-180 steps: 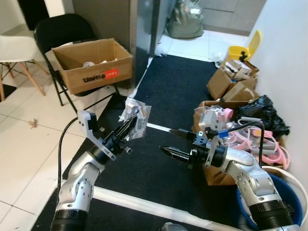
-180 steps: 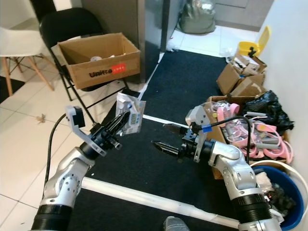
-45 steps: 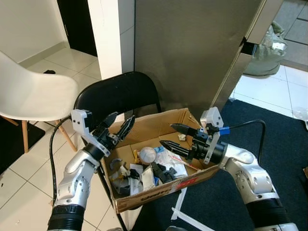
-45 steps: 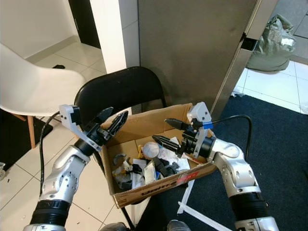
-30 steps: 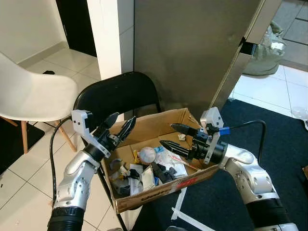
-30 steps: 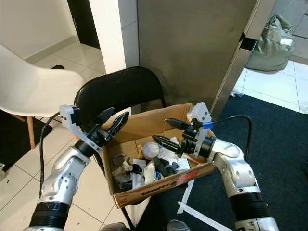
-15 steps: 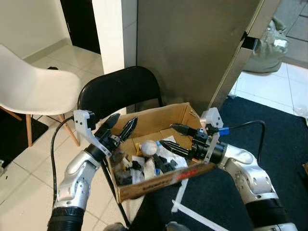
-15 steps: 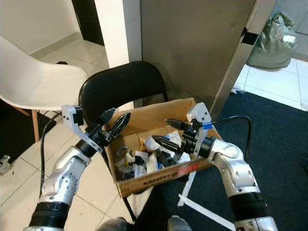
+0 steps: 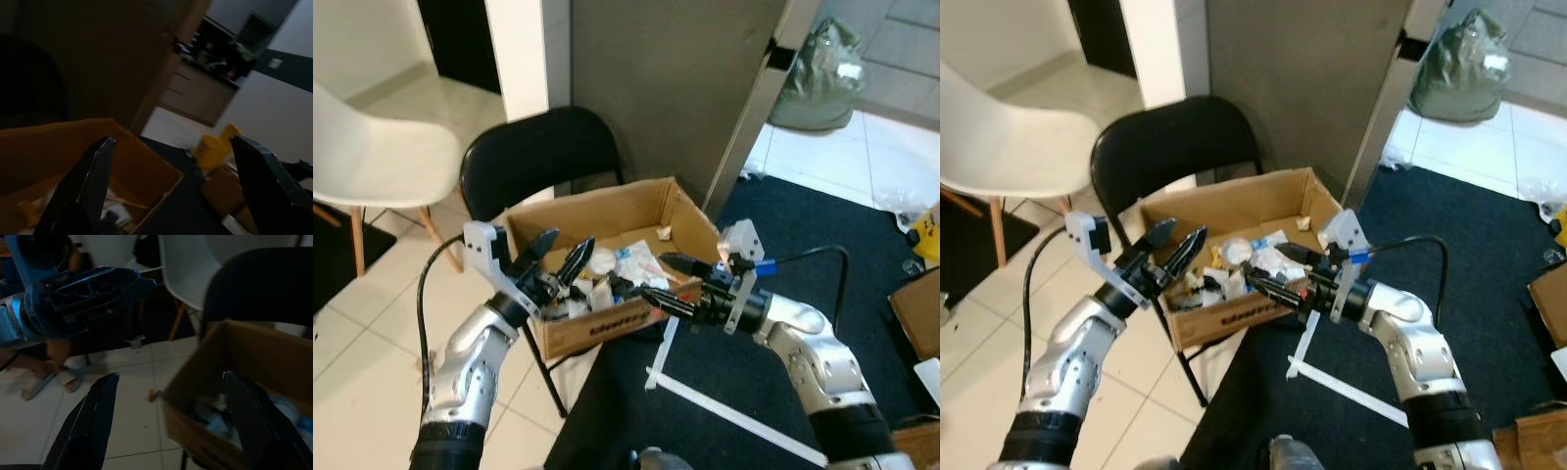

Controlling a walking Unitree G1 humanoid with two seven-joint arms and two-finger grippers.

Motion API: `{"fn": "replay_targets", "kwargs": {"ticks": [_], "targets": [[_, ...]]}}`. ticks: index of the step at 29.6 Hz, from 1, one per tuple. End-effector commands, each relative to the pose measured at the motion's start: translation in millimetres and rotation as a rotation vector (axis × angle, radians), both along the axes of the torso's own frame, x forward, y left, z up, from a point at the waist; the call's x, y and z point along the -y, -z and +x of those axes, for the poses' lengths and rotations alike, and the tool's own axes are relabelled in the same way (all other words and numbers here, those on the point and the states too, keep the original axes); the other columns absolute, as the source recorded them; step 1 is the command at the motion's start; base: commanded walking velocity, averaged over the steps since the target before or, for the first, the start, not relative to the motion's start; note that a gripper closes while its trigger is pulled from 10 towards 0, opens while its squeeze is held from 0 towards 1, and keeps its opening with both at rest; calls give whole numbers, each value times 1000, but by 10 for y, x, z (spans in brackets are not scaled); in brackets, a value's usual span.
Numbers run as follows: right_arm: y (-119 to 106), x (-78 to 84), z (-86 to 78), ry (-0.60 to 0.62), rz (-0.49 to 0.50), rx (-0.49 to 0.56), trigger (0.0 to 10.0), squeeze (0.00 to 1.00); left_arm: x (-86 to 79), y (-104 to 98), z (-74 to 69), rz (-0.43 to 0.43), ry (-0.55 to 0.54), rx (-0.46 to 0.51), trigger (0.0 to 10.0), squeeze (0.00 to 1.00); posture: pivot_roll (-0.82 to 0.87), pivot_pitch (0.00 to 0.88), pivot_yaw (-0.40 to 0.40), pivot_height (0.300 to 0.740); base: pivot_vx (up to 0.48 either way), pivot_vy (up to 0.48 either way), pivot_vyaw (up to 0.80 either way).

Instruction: Picking trash to rubbish bin

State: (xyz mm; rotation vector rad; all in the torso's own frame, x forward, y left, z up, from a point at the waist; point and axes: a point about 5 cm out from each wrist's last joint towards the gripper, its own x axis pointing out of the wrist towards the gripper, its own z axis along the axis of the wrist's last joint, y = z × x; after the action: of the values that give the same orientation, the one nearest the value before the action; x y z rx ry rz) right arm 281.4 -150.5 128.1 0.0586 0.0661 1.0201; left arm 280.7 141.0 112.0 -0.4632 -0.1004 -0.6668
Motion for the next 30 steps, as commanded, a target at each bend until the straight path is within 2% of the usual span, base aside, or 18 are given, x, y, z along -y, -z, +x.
{"fn": "replay_targets", "kwargs": {"ticks": [1, 30], "targets": [[4, 18, -5, 4, -15, 5, 10000, 0, 21, 1, -7, 11, 10, -3, 10000, 0, 3, 0, -25, 740, -368, 0, 0], [-17, 17, 23, 19, -8, 24, 10000, 0, 32, -3, -5, 15, 17, 1, 10000, 0, -1, 0, -23, 740, -378, 0, 0]]}}
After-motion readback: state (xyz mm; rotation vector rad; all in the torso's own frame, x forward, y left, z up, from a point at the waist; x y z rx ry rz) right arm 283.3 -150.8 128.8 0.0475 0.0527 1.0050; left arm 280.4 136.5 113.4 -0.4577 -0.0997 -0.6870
